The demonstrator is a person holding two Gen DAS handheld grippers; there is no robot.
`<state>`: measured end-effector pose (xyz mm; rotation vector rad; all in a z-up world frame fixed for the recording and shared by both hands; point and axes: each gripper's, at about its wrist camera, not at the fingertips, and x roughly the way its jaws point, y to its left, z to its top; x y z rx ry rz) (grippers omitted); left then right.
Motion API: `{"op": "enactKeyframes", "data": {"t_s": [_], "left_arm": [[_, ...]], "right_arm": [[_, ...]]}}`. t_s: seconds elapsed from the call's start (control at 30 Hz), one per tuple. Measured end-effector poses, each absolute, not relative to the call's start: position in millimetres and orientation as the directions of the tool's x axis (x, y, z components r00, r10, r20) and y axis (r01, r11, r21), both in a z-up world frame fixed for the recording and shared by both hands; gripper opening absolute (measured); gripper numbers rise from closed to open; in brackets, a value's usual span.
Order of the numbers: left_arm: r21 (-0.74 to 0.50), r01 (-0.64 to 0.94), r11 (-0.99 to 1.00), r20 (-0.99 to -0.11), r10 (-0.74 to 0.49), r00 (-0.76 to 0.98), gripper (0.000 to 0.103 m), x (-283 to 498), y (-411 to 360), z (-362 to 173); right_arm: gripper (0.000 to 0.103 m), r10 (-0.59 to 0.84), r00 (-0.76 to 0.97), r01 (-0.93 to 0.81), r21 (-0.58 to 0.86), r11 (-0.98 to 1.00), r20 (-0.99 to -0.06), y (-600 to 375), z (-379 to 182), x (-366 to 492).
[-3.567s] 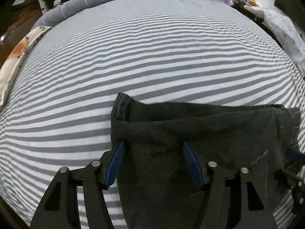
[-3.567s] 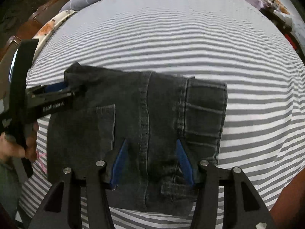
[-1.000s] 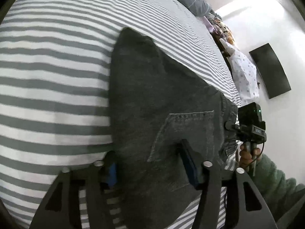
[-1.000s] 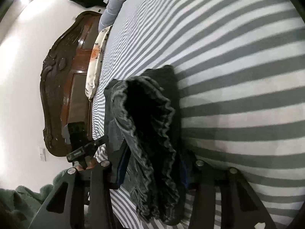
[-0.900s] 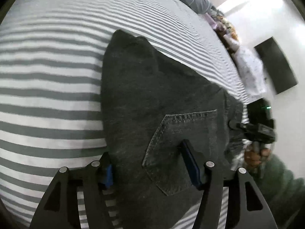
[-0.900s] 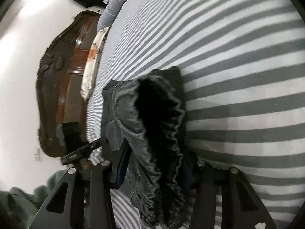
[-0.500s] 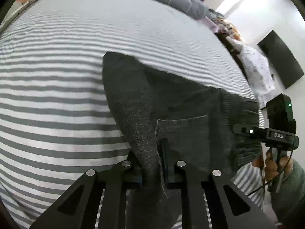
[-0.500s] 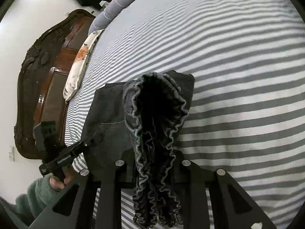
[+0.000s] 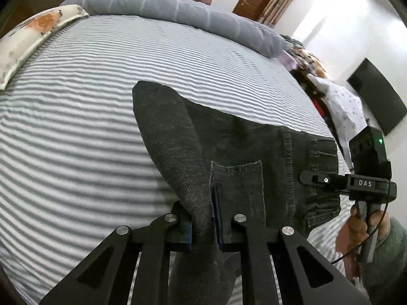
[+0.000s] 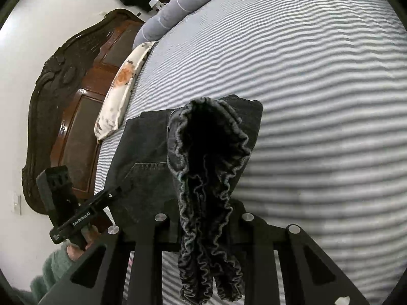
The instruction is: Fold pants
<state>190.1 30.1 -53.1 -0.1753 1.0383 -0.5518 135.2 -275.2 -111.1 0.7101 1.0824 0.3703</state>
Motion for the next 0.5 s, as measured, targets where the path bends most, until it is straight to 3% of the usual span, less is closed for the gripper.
{"op": "enactKeyframes", "data": {"t_s": [0.3, 0.4, 0.47, 0.5], "left_arm": [[-0.298, 0.293, 0.908, -0.853, -0.391, 0.345, 0.016, 233, 38, -100], [-0.301, 0.273, 0.914, -0.857, -0.385, 0.343, 0.027, 227, 44, -114], [-0.296, 0.255, 0.920, -0.864, -0.372, 0.340, 0.038, 221, 49, -120], [-0.300, 0.257, 0.918, -0.866, -0.376, 0.331, 0.042, 217, 50, -122]], "right_arm": [[0.023, 0.532, 0.392, 0.083, 0.605, 0.792, -0.750, -257, -142, 193], [0.040, 0.477, 0.389, 0.102, 0.551, 0.828, -0.788, -260, -150, 192], [0.060, 0.368, 0.367, 0.123, 0.437, 0.891, -0.854, -254, -152, 187], [0.061, 0.357, 0.370, 0.111, 0.423, 0.899, -0.858, -252, -151, 183]]}}
